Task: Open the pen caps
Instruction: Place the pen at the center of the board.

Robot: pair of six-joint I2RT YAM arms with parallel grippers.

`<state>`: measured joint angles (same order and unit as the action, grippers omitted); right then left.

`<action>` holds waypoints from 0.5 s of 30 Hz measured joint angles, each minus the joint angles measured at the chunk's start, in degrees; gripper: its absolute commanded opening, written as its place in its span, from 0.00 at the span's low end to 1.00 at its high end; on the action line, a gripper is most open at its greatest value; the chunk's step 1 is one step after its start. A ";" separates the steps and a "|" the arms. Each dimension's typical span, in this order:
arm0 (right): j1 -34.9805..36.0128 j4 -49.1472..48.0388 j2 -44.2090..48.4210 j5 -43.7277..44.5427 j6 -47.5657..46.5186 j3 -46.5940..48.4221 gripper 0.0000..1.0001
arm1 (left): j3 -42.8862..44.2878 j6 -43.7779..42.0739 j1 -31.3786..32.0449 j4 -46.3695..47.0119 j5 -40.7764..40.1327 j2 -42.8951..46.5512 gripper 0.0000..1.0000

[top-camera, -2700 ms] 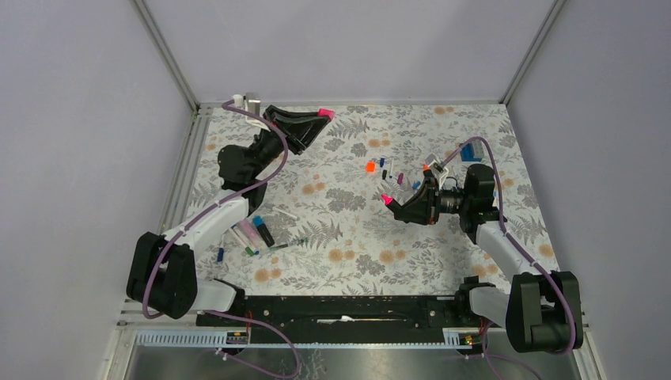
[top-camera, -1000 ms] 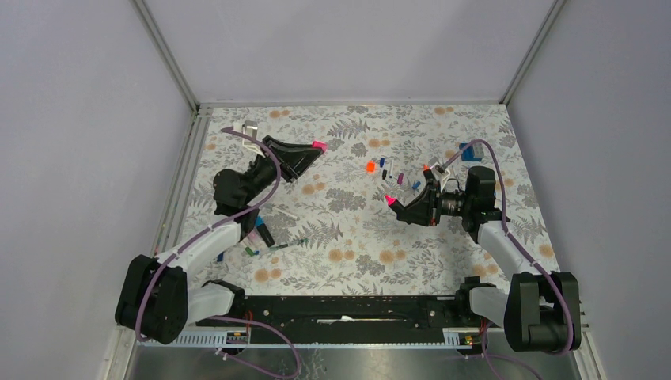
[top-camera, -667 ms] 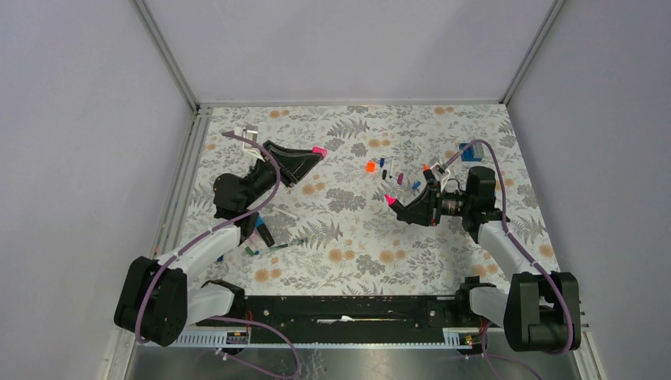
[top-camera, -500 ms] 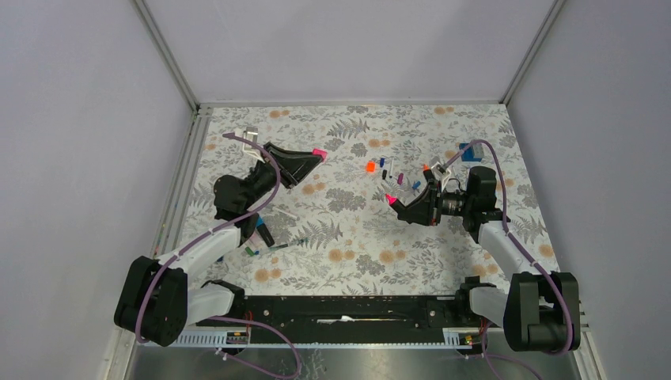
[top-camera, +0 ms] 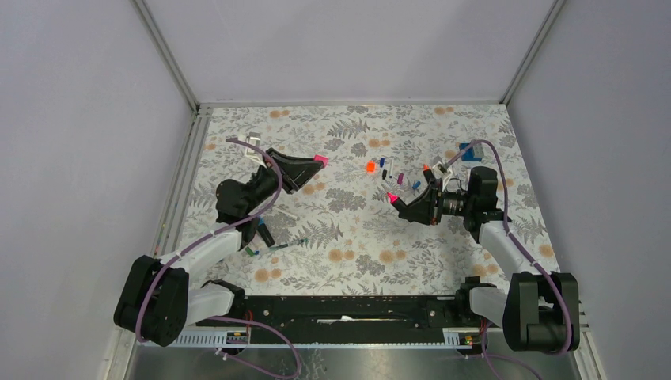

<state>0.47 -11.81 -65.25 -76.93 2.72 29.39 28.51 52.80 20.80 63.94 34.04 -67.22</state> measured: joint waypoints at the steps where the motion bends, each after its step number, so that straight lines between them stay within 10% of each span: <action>1: -0.42 0.00 0.00 0.04 -0.07 0.00 0.00 | -0.07 0.04 0.13 0.00 0.00 0.00 0.00; 15: -5.05 2.71 0.02 4.46 -1.51 0.00 0.00 | -1.68 0.20 2.49 -0.28 -0.94 0.00 0.00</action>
<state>-4.58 -9.10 -65.23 -72.47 1.21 29.39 26.83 52.99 23.29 63.66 33.10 -67.22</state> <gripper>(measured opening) 0.224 0.174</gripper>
